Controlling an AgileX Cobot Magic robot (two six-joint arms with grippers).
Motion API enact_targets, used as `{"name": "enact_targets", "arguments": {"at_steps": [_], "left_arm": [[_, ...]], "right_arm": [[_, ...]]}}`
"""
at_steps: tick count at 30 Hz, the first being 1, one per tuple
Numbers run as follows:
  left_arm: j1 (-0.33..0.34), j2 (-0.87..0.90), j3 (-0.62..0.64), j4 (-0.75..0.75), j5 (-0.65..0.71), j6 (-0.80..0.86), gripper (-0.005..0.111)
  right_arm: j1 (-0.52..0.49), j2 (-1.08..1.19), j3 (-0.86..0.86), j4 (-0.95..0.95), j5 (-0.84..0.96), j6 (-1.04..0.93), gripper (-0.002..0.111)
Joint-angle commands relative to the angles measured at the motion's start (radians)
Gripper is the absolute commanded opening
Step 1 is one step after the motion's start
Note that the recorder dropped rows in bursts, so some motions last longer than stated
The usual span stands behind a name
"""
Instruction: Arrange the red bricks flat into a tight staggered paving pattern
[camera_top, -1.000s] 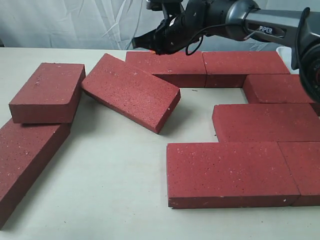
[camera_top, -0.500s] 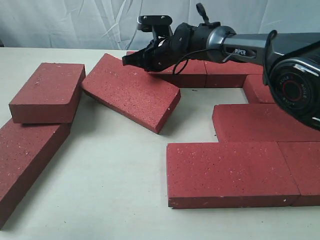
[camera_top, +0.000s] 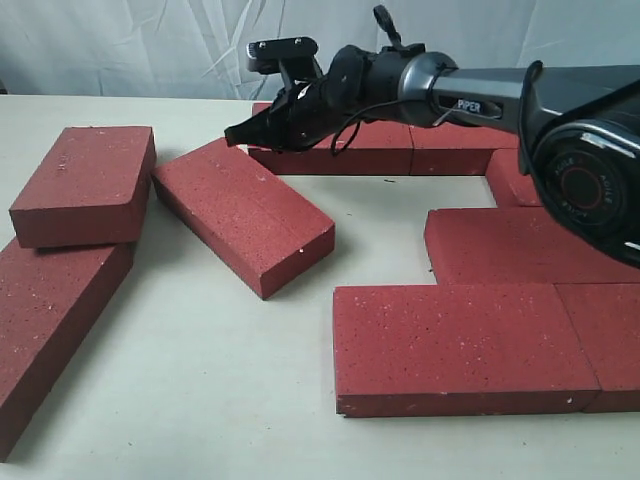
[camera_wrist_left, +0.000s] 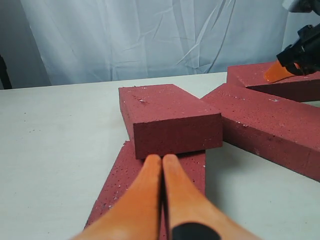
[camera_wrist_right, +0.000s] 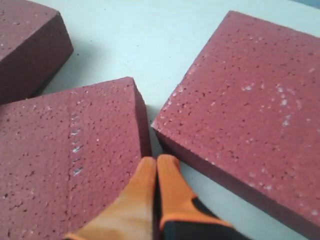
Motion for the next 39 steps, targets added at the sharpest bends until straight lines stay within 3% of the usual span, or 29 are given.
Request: {"name": "enact_targets", "arguments": {"at_steps": [1, 4, 12, 16, 23, 39], "left_arm": [[0.003, -0.005, 0.002, 0.001, -0.015, -0.004, 0.000], [0.003, -0.005, 0.002, 0.001, -0.015, -0.004, 0.000], [0.003, -0.005, 0.002, 0.001, -0.015, -0.004, 0.000], [0.003, -0.005, 0.002, 0.001, -0.015, -0.004, 0.000], [0.003, -0.005, 0.002, 0.001, -0.015, -0.004, 0.000], [0.003, -0.005, 0.002, 0.001, -0.015, -0.004, 0.000]], "right_arm": [[-0.029, -0.086, 0.000, -0.001, 0.086, -0.001, -0.001], [0.007, -0.157, 0.035, -0.021, 0.309, -0.004, -0.001], [0.203, -0.276, 0.401, -0.052, 0.225, -0.029, -0.001], [0.266, -0.276, 0.414, -0.060, 0.202, -0.029, -0.001], [0.225, -0.274, 0.430, -0.420, 0.244, 0.267, -0.001], [-0.001, -0.274, 0.430, -0.445, 0.242, 0.291, -0.001]]}}
